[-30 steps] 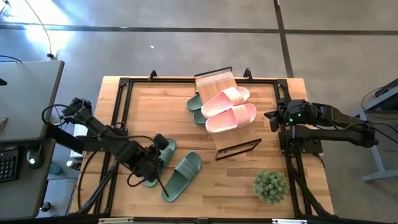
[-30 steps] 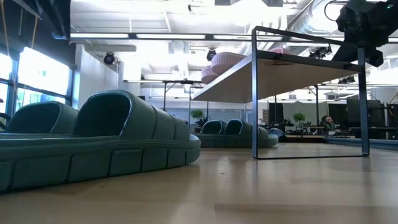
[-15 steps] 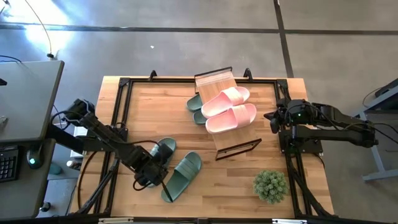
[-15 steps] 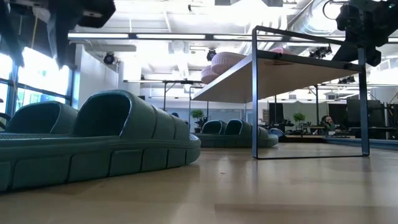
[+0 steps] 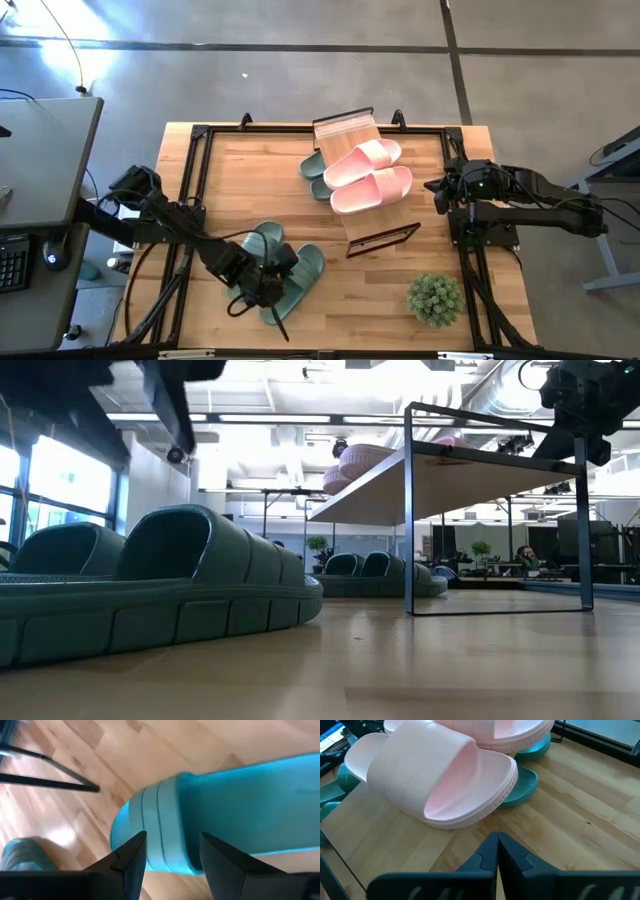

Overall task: Pick and place slides into the shelf
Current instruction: Put the green slide under the shelf

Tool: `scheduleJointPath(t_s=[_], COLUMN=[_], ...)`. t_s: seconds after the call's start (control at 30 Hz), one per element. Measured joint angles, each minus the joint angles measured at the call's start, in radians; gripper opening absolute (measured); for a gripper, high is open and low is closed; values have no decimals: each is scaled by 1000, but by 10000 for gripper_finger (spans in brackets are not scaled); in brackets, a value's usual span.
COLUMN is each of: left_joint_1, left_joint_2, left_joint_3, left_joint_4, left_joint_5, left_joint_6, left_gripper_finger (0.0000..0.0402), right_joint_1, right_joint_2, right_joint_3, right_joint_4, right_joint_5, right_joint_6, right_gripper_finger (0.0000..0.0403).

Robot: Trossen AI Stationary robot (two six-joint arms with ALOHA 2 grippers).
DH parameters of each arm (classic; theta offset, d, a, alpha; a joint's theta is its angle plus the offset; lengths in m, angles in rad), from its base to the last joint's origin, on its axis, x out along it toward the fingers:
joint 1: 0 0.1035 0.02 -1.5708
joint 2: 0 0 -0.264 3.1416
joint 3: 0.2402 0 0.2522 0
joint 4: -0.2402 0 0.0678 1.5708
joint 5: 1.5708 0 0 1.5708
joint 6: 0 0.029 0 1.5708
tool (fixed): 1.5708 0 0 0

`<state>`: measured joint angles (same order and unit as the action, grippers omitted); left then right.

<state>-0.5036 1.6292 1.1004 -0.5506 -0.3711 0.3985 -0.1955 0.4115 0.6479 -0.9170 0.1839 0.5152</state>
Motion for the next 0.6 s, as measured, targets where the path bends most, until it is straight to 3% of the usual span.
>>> scheduleJointPath(t_s=[0.37, 0.6], left_joint_1=[-1, 0], left_joint_2=[136, 143], left_joint_3=[6, 5], left_joint_4=[50, 52], left_joint_5=[-55, -230], left_joint_6=[16, 22], left_gripper_finger=[168, 135], right_joint_1=[0, 0], right_joint_2=[-1, 1], right_joint_3=[0, 0], right_joint_4=[-1, 0], right_joint_5=[0, 1], right_joint_6=[0, -1], right_gripper_finger=[0, 0])
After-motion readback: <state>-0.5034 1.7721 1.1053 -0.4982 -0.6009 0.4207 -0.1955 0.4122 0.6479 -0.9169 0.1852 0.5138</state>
